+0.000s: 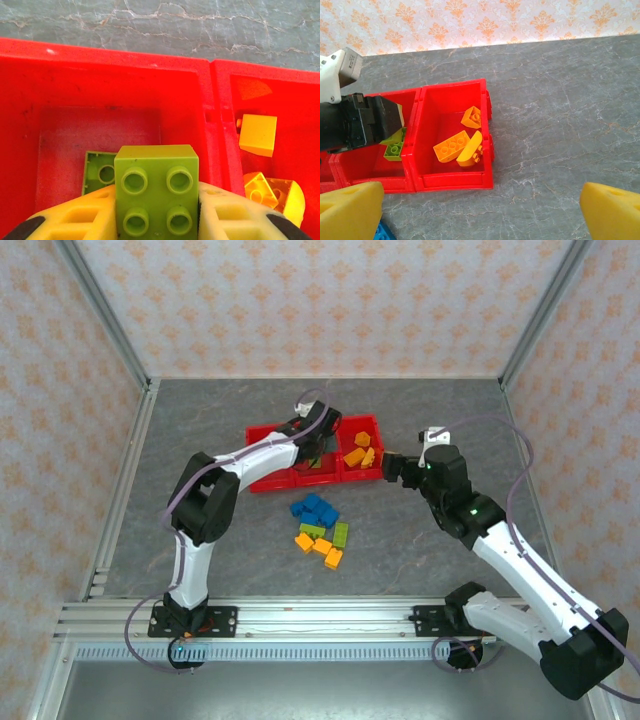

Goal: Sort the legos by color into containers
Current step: Place the lego in the container.

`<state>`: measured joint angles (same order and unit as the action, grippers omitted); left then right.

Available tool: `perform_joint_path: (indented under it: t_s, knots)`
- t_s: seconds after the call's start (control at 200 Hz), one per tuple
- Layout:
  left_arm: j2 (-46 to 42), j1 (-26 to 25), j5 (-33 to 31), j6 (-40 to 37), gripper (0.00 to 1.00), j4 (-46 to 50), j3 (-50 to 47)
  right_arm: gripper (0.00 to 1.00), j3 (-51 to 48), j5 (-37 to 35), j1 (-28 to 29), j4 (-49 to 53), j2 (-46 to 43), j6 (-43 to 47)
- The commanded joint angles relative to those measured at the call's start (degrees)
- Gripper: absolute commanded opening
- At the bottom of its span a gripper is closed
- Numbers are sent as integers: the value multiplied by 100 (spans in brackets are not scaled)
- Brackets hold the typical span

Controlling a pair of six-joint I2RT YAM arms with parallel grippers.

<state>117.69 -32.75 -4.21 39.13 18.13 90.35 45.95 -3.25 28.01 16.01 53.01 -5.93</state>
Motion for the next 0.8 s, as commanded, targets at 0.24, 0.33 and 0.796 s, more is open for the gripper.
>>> perform_joint_path:
  t_s: [0.24, 0.33, 0.796]
  knots:
    - [-52, 67, 249, -195, 53, -187, 126, 100, 14, -152, -15, -54, 219, 35]
    - [-159, 67, 284, -277, 58, -227, 95, 100, 53, -167, -15, -28, 263, -3]
    - [-2328, -434, -215, -856, 96, -78, -1738, 100, 251, -620, -150, -5, 598, -819]
